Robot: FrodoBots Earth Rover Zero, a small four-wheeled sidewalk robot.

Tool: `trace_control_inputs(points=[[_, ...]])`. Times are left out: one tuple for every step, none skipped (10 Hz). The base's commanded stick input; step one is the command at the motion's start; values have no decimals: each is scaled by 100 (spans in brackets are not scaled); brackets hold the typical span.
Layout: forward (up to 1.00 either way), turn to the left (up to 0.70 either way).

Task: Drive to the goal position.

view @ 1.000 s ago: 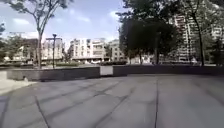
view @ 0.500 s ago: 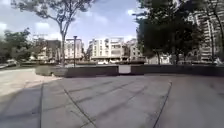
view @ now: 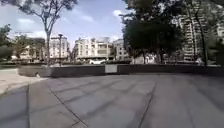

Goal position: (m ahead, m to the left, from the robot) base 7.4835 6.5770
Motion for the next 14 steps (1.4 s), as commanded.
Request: trace_control_inputs(points=[[70, 35], [70, 35], [70, 35], [70, 35], [70, 35], [70, 35], [70, 35], [70, 35], [70, 35], [70, 35], [70, 35], [70, 35], [70, 35], [70, 35]])
